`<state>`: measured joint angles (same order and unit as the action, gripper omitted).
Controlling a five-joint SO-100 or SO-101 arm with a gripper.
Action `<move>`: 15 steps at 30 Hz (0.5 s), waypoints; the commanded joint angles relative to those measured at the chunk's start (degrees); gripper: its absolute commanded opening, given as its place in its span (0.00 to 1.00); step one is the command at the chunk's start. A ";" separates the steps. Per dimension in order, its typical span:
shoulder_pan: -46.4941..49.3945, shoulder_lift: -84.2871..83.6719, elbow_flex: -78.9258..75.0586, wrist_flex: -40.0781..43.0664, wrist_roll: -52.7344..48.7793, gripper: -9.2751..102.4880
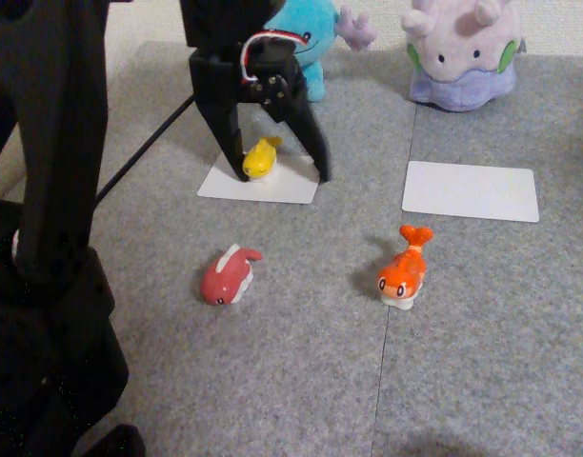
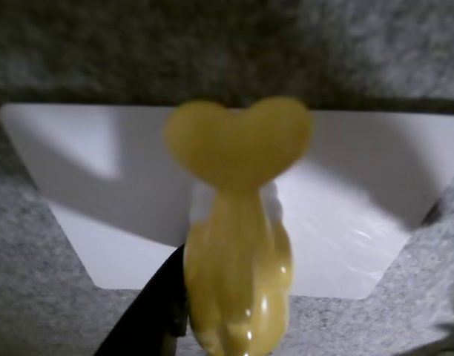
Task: Wooper wants to eat egg sudhi, and Goomy wants to eat shrimp sushi
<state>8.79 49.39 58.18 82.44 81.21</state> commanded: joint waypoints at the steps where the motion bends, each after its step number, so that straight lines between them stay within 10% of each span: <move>1: -0.70 1.85 -0.70 0.88 -0.09 0.51; 15: -6.50 35.60 -0.35 14.85 3.96 0.51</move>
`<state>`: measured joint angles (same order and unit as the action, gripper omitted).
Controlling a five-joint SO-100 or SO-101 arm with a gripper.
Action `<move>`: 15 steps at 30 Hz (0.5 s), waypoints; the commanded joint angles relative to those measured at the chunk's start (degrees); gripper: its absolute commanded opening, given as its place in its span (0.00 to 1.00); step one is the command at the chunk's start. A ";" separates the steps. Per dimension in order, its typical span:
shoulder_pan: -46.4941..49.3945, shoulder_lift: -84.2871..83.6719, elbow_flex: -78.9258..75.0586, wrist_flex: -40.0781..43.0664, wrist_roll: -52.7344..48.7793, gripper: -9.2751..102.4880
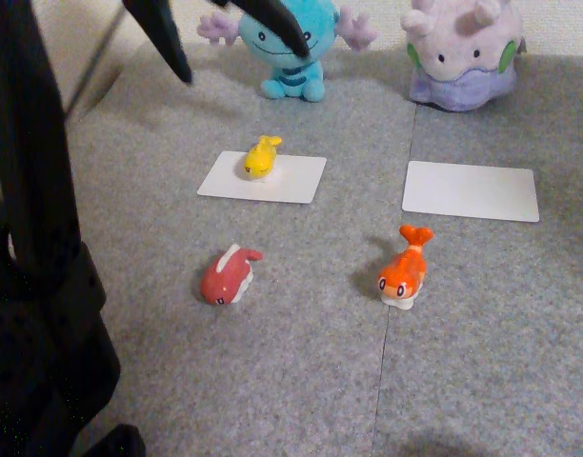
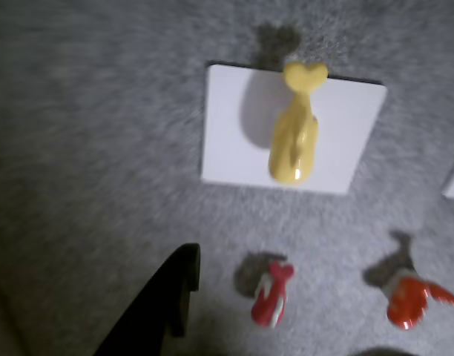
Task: Wooper wants to eat egg sudhi, and Goomy wants to eat shrimp sushi
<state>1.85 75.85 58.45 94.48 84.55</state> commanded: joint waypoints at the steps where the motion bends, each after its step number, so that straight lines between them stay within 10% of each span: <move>1: 1.14 11.69 -0.18 2.99 0.70 0.51; 15: 32.78 35.24 36.30 -5.01 -15.56 0.50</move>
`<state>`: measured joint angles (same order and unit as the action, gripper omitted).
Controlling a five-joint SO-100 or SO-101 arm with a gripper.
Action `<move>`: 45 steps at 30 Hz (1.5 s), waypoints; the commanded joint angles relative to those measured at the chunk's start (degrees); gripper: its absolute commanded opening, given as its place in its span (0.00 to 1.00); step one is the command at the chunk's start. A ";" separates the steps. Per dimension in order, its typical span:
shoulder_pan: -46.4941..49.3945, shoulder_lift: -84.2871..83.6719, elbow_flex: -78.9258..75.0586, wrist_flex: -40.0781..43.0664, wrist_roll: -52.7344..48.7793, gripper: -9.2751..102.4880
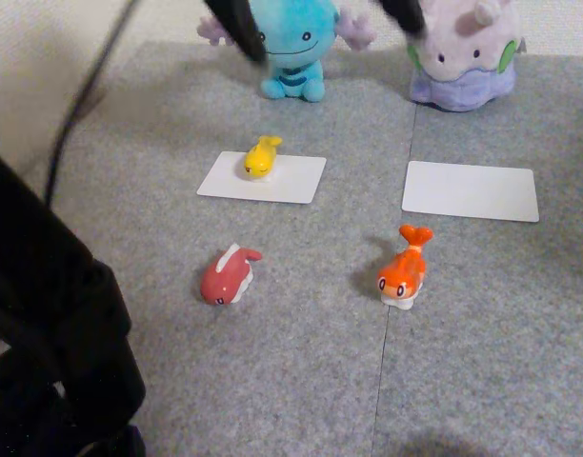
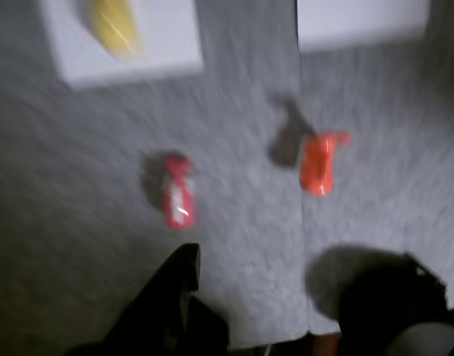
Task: Wooper wants to eat egg sudhi, and Goomy wants to eat shrimp sushi
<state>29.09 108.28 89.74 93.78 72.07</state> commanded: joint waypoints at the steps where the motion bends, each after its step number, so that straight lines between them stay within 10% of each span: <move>1: 7.73 2.81 8.35 -8.00 -3.87 0.50; 19: 15.21 -27.77 22.85 -38.85 -6.15 0.42; 35: 15.21 -26.54 21.27 -37.27 -6.24 0.10; 45: 10.63 -23.47 -9.23 -13.01 -3.96 0.10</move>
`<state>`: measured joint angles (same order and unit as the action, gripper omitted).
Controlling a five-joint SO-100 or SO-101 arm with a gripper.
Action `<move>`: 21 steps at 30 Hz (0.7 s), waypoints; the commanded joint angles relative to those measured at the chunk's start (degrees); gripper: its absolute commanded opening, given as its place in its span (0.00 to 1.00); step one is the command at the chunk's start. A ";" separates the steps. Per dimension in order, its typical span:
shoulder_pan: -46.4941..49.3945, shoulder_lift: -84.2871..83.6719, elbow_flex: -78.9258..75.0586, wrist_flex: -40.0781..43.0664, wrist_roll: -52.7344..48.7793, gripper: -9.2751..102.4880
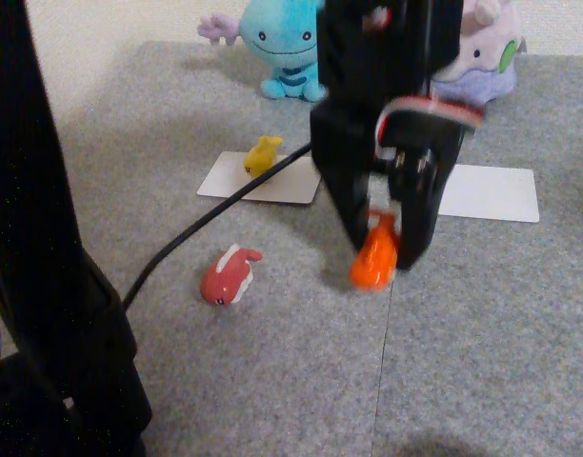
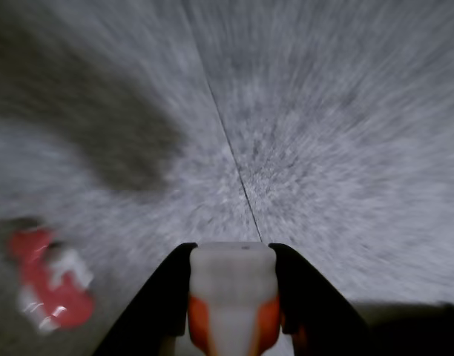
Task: Wooper wants to eat egg sudhi, and Goomy wants to eat shrimp sushi
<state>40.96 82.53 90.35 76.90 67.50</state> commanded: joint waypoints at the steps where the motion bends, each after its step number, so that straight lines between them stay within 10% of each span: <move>1: -2.11 1.05 -14.24 5.89 0.62 0.10; 21: -6.50 -41.84 -65.65 11.87 -4.39 0.10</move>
<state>35.24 40.96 29.53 89.56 63.02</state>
